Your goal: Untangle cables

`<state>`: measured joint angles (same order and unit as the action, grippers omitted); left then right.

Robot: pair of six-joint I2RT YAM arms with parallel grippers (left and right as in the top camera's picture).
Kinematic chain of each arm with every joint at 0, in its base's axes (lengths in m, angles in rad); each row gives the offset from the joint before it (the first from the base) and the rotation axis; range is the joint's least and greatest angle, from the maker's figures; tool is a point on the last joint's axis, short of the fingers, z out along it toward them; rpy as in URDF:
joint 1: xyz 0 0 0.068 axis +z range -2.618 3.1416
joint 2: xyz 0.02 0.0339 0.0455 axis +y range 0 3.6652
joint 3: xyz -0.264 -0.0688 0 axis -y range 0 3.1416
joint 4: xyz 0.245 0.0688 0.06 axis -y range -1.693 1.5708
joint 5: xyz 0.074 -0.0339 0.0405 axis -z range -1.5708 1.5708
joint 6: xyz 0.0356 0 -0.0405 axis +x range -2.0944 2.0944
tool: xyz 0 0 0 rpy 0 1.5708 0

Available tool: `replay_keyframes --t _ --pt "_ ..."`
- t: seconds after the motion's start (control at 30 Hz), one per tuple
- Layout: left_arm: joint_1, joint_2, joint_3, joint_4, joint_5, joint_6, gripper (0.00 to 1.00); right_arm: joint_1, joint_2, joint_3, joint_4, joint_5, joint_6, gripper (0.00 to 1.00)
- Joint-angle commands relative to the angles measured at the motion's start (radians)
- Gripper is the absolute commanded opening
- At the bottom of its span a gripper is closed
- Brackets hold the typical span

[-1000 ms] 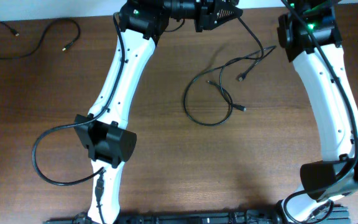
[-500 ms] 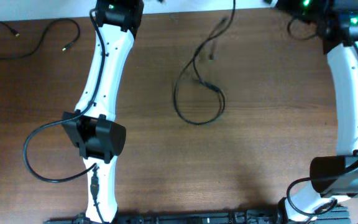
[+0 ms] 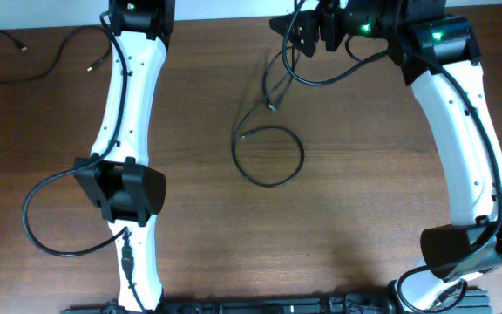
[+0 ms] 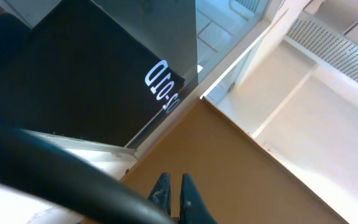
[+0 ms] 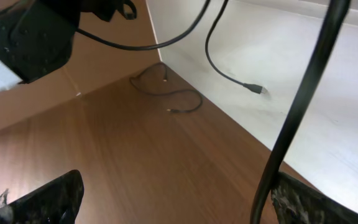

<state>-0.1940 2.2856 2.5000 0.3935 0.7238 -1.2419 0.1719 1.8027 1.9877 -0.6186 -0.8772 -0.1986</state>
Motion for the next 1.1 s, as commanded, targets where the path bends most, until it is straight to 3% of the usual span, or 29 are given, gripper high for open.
replay_keyframes --t 0.0,0.1,0.2,0.27,0.3,0.33,0.4,0.43,0.47,0.57,0.67,0.7,0.77,0.8,0.87,0.97,1.0,1.03,1.07 --pt "-0.002 -0.005 0.014 0.013 -0.017 -0.031 0.0 0.005 -0.011 0.0 0.025 -0.023 -0.003 0.93" --pt "-0.002 -0.005 0.014 0.015 0.007 -0.117 0.0 0.005 -0.008 0.0 0.034 0.248 -0.003 0.93" --pt "-0.006 -0.005 0.014 0.017 0.019 -0.117 0.0 0.008 0.014 0.0 0.048 0.257 0.014 0.93" --pt "-0.006 -0.005 0.014 0.017 0.02 -0.117 0.0 0.008 0.038 0.0 0.089 0.237 0.101 0.93" --pt "-0.006 -0.006 0.014 0.016 0.021 -0.116 0.0 0.008 0.04 0.0 0.121 0.216 0.121 0.79" --pt "-0.006 -0.005 0.014 0.016 0.02 -0.116 0.0 0.008 0.04 0.0 0.156 0.215 0.175 0.45" --pt "-0.004 -0.005 0.014 -0.005 0.034 -0.115 0.0 0.008 0.04 0.0 0.162 0.209 0.208 0.06" --pt "0.002 -0.005 0.014 -0.05 0.039 -0.116 0.0 0.006 0.04 0.0 0.165 0.202 0.208 0.05" --pt "0.006 -0.006 0.014 -0.082 0.059 -0.116 0.0 -0.005 0.04 0.0 0.186 0.224 0.208 0.42" --pt "0.014 -0.005 0.014 -0.082 0.135 -0.116 0.0 -0.031 0.04 0.0 0.204 0.224 0.182 0.48" --pt "0.012 -0.006 0.014 -0.081 0.201 -0.16 0.0 -0.02 0.04 0.0 0.216 0.224 0.154 0.79" --pt "0.012 -0.006 0.014 -0.081 0.219 -0.162 0.0 -0.02 0.04 0.0 0.216 0.224 0.154 0.79" --pt "0.011 -0.006 0.014 -0.08 0.249 -0.232 0.0 -0.009 0.04 0.0 0.216 0.208 0.154 0.67" --pt "0.011 -0.006 0.014 -0.08 0.248 -0.231 0.0 0.006 0.04 0.0 0.216 0.204 0.154 0.42" --pt "0.014 -0.006 0.014 -0.097 0.249 -0.231 0.0 0.02 0.04 0.0 0.211 0.2 0.183 0.04" --pt "0.032 -0.006 0.014 -0.102 0.238 -0.215 0.0 0.019 0.04 0.0 0.216 0.1 0.367 0.04" --pt "0.036 -0.006 0.014 -0.117 0.235 -0.175 0.04 0.019 0.04 0.0 0.22 0.055 0.442 0.04" --pt "0.04 -0.006 0.014 -0.17 0.222 -0.085 0.15 0.019 0.04 0.0 0.231 -0.016 0.484 0.04" --pt "0.041 -0.006 0.014 -0.255 0.204 -0.007 0.15 0.019 0.04 0.0 0.231 -0.051 0.485 0.04"
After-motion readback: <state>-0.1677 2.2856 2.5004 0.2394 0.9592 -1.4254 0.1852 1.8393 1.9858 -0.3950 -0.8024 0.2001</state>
